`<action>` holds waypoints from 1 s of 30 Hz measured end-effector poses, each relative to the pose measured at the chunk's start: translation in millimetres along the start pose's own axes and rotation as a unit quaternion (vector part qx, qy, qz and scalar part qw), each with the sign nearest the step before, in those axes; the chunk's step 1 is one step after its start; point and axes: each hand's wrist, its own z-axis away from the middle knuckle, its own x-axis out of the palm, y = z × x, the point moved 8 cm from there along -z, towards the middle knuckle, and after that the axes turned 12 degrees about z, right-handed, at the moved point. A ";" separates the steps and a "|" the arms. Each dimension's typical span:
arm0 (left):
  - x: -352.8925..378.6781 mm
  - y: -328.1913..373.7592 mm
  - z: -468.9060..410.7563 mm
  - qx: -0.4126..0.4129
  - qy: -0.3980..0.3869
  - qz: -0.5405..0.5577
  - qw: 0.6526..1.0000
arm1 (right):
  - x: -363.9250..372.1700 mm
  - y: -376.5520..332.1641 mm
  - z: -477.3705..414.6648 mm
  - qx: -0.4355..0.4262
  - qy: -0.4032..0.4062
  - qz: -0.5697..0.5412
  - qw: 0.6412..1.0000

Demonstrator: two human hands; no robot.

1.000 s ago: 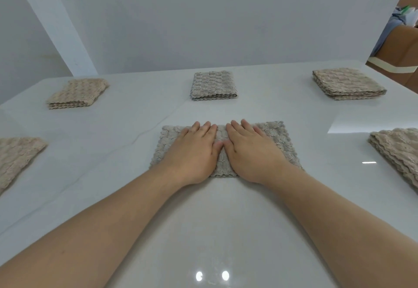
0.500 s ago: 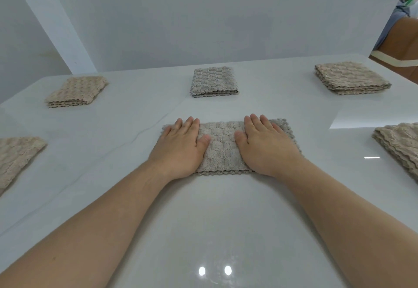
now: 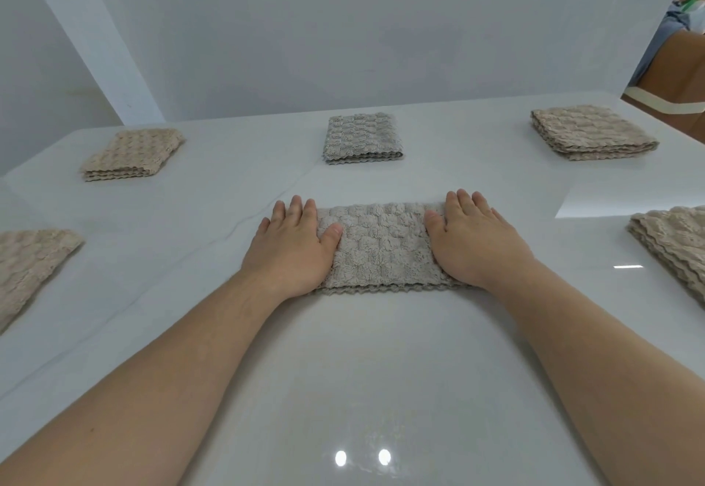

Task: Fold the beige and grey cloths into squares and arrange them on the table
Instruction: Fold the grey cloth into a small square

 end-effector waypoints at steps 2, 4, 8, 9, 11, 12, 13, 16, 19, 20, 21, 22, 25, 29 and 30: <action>-0.9 -1.2 1.4 -0.007 0.002 -0.001 1.000 | 0.3 0.8 1.2 0.006 -0.005 0.007 1.000; -1.9 -2.1 2.2 -0.010 0.003 -0.001 1.000 | 0.5 2.1 2.3 0.014 -0.011 0.009 1.000; -2.0 -1.2 3.8 -0.012 0.000 0.000 1.000 | -0.4 4.1 2.7 0.018 -0.012 0.008 1.000; -2.5 -0.5 5.0 -0.014 0.005 -0.004 1.000 | -0.4 4.0 2.6 0.019 -0.011 0.005 1.000; -5.3 1.6 8.6 -0.020 0.028 -0.022 0.999 | -1.2 4.9 1.1 0.020 -0.003 -0.007 1.000; -7.8 4.1 11.1 -0.019 0.043 -0.034 0.998 | -3.1 6.5 -0.1 0.023 0.007 -0.016 1.000; -10.8 8.2 13.8 -0.011 0.059 -0.046 0.997 | -5.9 9.0 -1.2 0.028 0.020 -0.023 0.999; -16.8 29.3 22.5 0.045 0.094 -0.050 0.993 | -17.9 19.2 -0.3 0.054 0.051 -0.016 0.997; -10.8 52.6 27.2 0.114 0.080 -0.023 0.990 | -29.1 27.1 5.1 0.082 0.064 0.017 0.994; -7.3 58.8 28.0 0.134 0.073 -0.022 0.988 | -32.4 28.8 7.5 0.091 0.067 0.032 0.993; -4.1 63.8 28.4 0.150 0.067 -0.025 0.986 | -35.2 29.9 10.1 0.099 0.072 0.051 0.991; -0.9 67.0 28.3 0.161 0.061 -0.028 0.985 | -38.1 30.6 12.6 0.106 0.077 0.069 0.989; 8.0 69.4 26.6 0.171 0.027 -0.029 0.984 | -42.8 34.3 17.0 0.127 0.089 0.089 0.984; 18.9 66.1 25.0 0.167 -0.012 -0.043 0.985 | -42.8 44.0 17.2 0.163 0.061 0.089 0.981; 20.5 65.9 24.6 0.167 -0.014 -0.049 0.985 | -43.0 45.0 17.2 0.164 0.051 0.096 0.980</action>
